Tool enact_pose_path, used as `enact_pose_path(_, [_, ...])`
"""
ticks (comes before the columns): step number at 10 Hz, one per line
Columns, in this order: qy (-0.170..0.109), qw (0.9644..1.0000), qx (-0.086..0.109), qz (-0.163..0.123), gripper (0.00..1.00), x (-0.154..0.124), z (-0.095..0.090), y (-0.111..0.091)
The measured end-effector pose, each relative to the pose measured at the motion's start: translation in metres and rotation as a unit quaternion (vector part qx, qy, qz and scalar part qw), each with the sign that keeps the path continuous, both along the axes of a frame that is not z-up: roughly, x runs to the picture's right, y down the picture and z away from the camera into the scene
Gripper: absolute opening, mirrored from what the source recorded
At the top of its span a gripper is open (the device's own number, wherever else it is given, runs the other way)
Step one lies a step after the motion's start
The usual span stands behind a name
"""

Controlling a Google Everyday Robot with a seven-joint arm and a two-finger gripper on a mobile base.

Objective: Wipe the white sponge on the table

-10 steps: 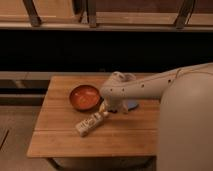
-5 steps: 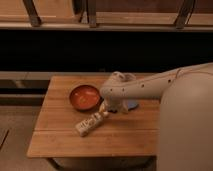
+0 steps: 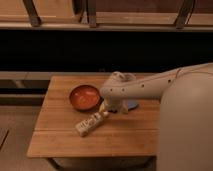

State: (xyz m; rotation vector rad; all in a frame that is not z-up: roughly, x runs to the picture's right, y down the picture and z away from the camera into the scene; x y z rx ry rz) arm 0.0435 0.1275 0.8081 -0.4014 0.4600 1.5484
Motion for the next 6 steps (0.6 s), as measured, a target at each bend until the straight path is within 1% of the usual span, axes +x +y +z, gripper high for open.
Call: enact_pose_path(6, [-0.001, 1.0, 0.002, -0.002, 0.8, -0.0002, 0.0001, -0.0009])
